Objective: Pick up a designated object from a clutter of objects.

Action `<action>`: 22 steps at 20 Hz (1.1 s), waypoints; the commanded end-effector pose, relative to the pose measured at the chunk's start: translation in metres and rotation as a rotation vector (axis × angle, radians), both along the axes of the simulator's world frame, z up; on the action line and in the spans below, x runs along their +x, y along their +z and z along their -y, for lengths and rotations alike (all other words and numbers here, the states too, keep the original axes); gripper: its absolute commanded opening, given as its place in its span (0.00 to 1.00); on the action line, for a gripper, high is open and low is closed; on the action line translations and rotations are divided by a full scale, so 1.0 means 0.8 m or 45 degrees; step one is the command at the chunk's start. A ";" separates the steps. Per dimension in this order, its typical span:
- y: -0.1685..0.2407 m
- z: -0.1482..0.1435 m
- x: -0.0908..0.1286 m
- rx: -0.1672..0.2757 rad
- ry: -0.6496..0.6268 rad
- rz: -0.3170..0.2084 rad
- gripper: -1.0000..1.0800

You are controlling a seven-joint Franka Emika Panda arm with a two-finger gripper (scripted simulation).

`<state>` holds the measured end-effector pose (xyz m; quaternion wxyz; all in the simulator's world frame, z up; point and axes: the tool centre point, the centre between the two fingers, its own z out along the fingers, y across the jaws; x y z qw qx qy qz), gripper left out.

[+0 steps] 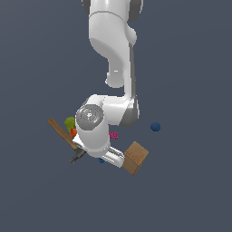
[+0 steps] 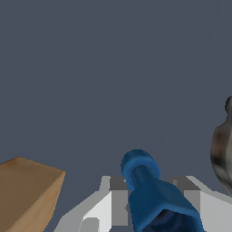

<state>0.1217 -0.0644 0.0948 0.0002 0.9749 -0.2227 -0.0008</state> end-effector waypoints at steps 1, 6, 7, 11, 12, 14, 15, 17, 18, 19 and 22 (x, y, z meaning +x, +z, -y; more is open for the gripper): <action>0.026 -0.009 -0.006 0.001 0.000 0.002 0.00; 0.091 -0.030 -0.021 0.001 0.000 0.002 0.00; 0.106 -0.035 -0.024 0.001 0.000 0.002 0.00; 0.164 -0.053 -0.038 0.000 0.000 0.002 0.00; 0.178 -0.058 -0.041 0.000 0.000 0.002 0.00; 0.207 -0.067 -0.047 -0.001 0.000 0.002 0.00; 0.222 -0.072 -0.050 -0.001 0.000 0.002 0.00; 0.251 -0.081 -0.057 -0.002 0.000 0.002 0.00; 0.265 -0.086 -0.060 -0.002 0.000 0.002 0.00; 0.279 -0.091 -0.062 -0.002 0.000 0.002 0.00; 0.319 -0.103 -0.070 -0.002 0.000 0.002 0.00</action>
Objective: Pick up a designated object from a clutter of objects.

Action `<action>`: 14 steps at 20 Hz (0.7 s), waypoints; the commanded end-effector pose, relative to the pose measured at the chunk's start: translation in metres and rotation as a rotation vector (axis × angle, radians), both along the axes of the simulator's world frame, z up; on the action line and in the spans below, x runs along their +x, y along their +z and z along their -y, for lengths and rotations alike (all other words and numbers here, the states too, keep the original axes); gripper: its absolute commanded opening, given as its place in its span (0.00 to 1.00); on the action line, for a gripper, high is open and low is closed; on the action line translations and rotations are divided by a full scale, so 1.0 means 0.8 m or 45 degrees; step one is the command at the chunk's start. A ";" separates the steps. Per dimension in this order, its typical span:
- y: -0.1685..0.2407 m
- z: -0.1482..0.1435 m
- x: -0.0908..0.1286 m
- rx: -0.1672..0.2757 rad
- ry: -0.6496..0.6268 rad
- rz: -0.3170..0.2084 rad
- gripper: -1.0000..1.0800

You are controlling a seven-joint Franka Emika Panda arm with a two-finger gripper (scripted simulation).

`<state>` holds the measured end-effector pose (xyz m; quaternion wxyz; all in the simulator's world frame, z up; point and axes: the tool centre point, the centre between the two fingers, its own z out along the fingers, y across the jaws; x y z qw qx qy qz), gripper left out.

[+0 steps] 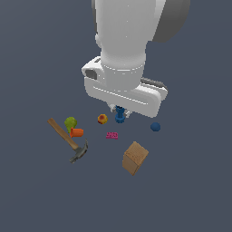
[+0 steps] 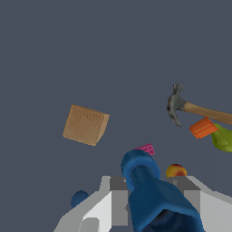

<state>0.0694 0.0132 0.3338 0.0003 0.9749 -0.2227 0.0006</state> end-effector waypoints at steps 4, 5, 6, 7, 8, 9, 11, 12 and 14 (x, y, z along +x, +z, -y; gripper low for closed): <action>0.065 -0.021 -0.013 0.000 -0.001 -0.001 0.00; 0.074 -0.024 -0.014 0.000 -0.001 -0.001 0.00; 0.082 -0.027 -0.016 0.000 -0.001 -0.001 0.00; 0.090 -0.029 -0.017 0.000 -0.001 -0.001 0.00; 0.097 -0.032 -0.018 0.000 -0.001 -0.001 0.00; 0.103 -0.034 -0.019 0.000 0.000 -0.001 0.00; 0.113 -0.037 -0.020 0.000 0.000 -0.001 0.00; 0.117 -0.039 -0.021 0.000 0.000 -0.001 0.00; 0.123 -0.041 -0.021 0.001 0.000 -0.001 0.00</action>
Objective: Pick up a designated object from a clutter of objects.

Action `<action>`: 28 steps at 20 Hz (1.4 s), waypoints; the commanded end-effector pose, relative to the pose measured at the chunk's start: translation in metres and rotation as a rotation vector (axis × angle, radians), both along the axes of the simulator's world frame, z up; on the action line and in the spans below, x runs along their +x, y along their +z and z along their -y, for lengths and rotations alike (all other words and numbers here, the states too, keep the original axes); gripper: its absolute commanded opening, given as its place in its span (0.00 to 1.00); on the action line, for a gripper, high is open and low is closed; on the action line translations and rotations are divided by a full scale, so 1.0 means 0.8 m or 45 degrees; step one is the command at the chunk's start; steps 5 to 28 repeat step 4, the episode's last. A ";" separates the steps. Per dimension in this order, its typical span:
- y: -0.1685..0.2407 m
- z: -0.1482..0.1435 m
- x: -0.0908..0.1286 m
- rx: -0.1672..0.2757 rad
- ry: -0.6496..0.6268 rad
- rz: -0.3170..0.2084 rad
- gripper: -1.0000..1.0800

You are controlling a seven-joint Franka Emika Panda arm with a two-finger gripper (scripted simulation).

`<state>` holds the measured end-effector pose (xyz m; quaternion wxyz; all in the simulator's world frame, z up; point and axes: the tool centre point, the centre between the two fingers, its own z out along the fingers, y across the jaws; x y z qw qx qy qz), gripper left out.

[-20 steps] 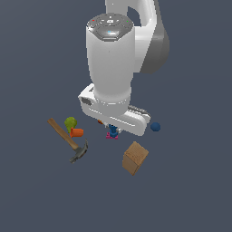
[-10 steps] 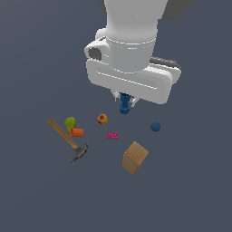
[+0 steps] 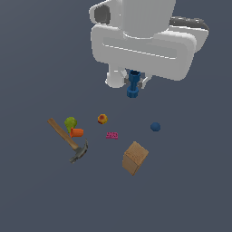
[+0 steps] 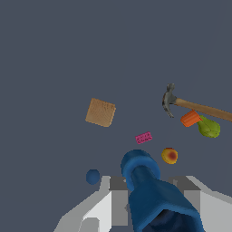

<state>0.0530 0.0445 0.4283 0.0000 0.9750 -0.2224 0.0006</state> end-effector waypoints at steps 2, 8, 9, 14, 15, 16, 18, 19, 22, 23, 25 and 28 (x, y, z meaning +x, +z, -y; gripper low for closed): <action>0.008 -0.003 -0.001 0.000 0.000 -0.001 0.00; 0.009 -0.003 -0.001 0.000 0.000 -0.001 0.00; 0.009 -0.003 -0.001 0.000 0.000 -0.001 0.00; 0.009 -0.003 -0.001 0.000 0.000 -0.001 0.00; 0.009 -0.003 -0.001 0.000 0.000 -0.001 0.00; 0.009 -0.003 -0.001 0.000 0.000 -0.001 0.00; 0.009 -0.003 -0.001 0.000 0.000 -0.001 0.00; 0.009 -0.003 -0.001 0.000 0.000 -0.001 0.00; 0.009 -0.003 -0.001 0.000 0.000 -0.001 0.00; 0.009 -0.003 -0.001 0.000 0.000 -0.001 0.00; 0.009 -0.003 -0.001 0.000 0.000 -0.001 0.00; 0.009 -0.003 -0.001 0.000 0.000 -0.001 0.00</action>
